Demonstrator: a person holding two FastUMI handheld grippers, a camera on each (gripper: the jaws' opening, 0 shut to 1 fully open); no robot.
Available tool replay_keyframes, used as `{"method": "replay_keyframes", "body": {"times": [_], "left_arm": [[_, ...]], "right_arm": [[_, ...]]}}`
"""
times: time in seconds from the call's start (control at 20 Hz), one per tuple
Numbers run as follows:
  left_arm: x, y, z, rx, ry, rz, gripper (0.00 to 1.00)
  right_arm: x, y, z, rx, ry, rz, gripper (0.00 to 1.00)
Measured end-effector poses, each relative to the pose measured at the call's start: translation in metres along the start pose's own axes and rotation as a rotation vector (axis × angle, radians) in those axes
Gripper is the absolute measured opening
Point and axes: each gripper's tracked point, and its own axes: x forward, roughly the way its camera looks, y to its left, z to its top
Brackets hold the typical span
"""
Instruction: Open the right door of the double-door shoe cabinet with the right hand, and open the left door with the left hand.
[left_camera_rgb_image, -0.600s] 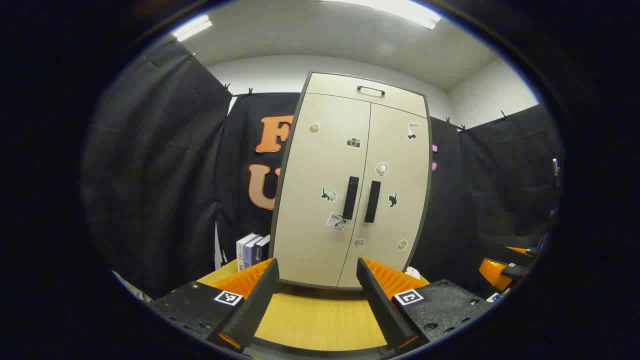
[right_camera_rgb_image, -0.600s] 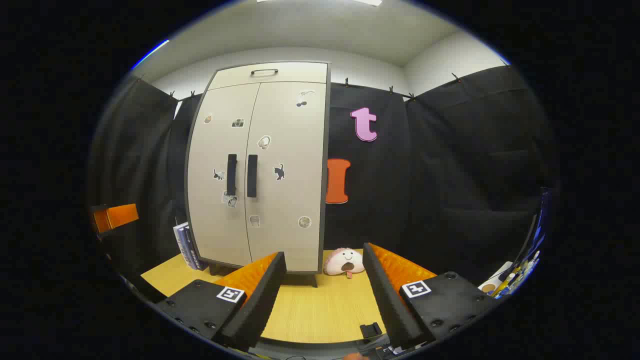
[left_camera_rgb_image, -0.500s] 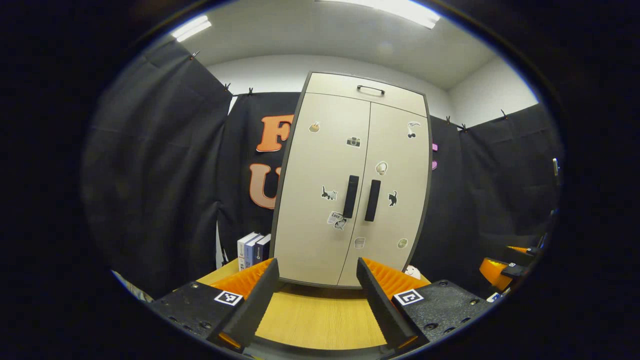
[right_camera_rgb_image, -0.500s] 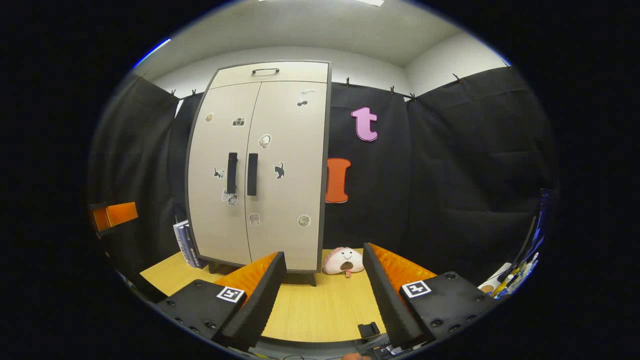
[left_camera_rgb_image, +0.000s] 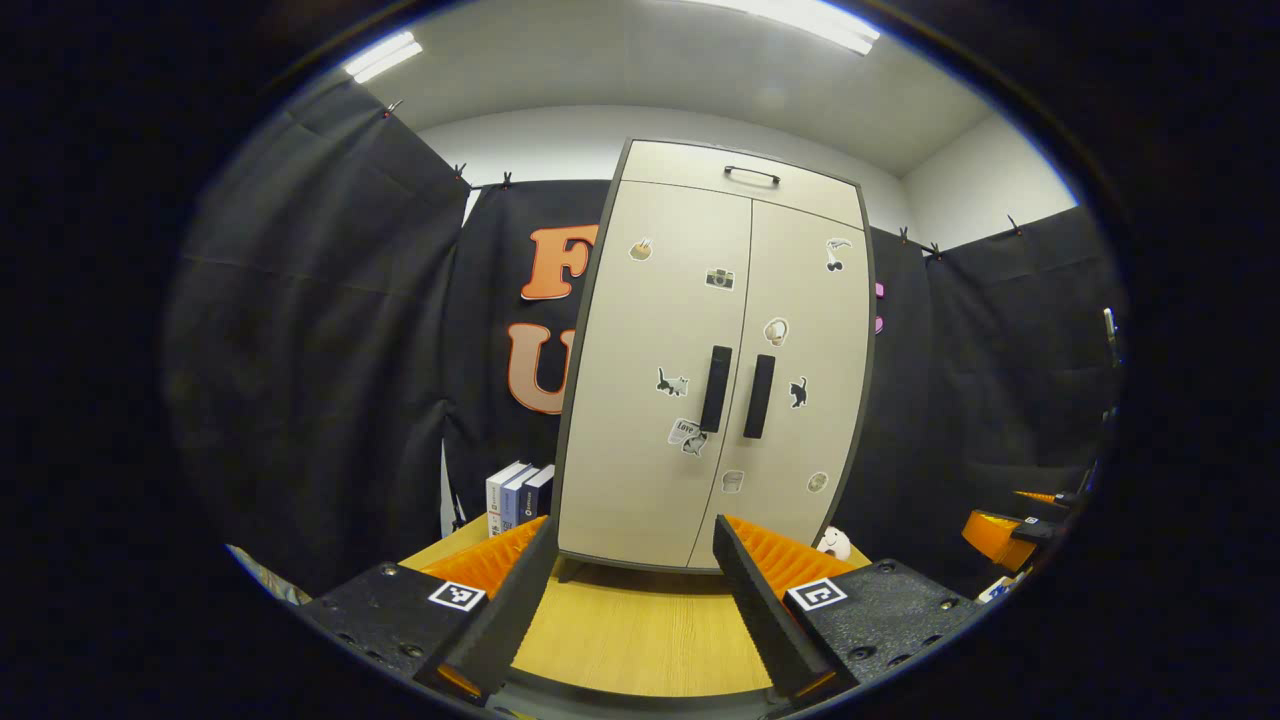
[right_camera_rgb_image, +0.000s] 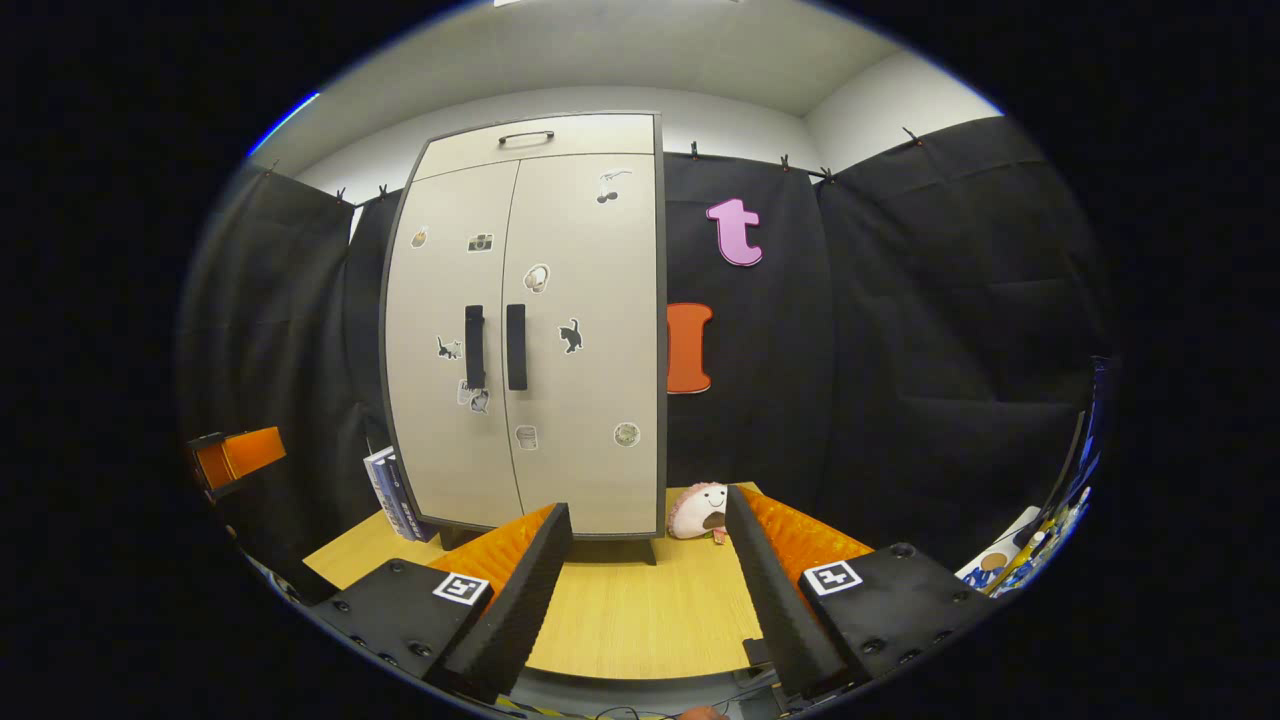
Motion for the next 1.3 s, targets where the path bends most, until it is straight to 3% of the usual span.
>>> {"method": "replay_keyframes", "body": {"times": [0.05,0.1,0.2,0.8,0.9,0.95,1.0,1.05,1.1,1.3], "left_arm": [[0.003,0.004,0.002,0.005,-0.005,-0.001,0.95],[0.007,0.008,0.003,0.008,-0.006,-0.002,0.95],[0.016,0.012,0.001,0.007,-0.002,-0.011,0.95],[0.071,0.036,-0.019,-0.008,0.029,-0.096,0.95],[0.079,0.045,-0.023,-0.028,0.035,-0.086,0.95],[0.082,0.049,-0.026,-0.034,0.044,-0.084,0.95],[0.085,0.051,-0.027,-0.034,0.052,-0.084,0.95],[0.088,0.055,-0.027,-0.03,0.054,-0.083,0.95],[0.09,0.058,-0.025,-0.025,0.051,-0.076,0.95],[0.093,0.065,-0.024,-0.03,0.048,-0.06,0.95]], "right_arm": [[0.002,0.001,0.002,-0.004,-0.008,-0.013,0.99],[0.005,0.002,0.002,-0.014,-0.01,-0.026,0.94],[0.011,0.008,0.003,-0.029,0.002,-0.039,0.98],[0.076,0.064,0.023,-0.005,-0.036,-0.068,0.99],[0.092,0.078,0.032,-0.01,-0.061,-0.059,0.99],[0.1,0.086,0.035,-0.008,-0.06,-0.046,0.94],[0.109,0.095,0.038,-0.002,-0.055,-0.031,0.98],[0.118,0.102,0.042,0.005,-0.052,-0.014,0.94],[0.127,0.107,0.05,0.011,-0.051,-0.007,0.99],[0.163,0.124,0.082,0.045,-0.072,0.027,0.99]]}}
